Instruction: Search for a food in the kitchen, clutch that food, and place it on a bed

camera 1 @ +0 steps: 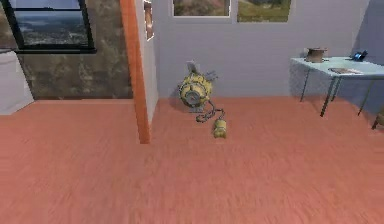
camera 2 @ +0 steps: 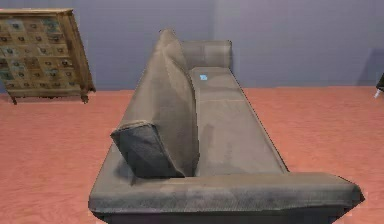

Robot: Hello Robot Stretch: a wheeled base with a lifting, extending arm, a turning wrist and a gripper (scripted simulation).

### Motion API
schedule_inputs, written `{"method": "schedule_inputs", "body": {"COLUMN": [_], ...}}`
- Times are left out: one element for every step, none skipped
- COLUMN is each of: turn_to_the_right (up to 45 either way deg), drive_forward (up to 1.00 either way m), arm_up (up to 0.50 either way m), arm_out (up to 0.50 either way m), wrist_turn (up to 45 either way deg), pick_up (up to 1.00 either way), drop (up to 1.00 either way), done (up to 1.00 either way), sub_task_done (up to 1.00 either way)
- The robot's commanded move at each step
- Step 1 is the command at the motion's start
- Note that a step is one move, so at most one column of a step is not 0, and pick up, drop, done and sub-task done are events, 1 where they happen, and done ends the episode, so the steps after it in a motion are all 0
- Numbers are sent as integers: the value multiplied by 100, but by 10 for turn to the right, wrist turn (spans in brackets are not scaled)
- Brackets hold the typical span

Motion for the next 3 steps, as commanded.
{"method": "schedule_inputs", "body": {"turn_to_the_right": [0, -30, 0], "drive_forward": [15, 0, 30], "arm_up": [0, 0, 0], "arm_out": [0, 0, 0], "wrist_turn": [0, 0, 0], "pick_up": [0, 0, 0], "drop": [0, 0, 0], "done": [0, 0, 0], "sub_task_done": [0, 0, 0]}}
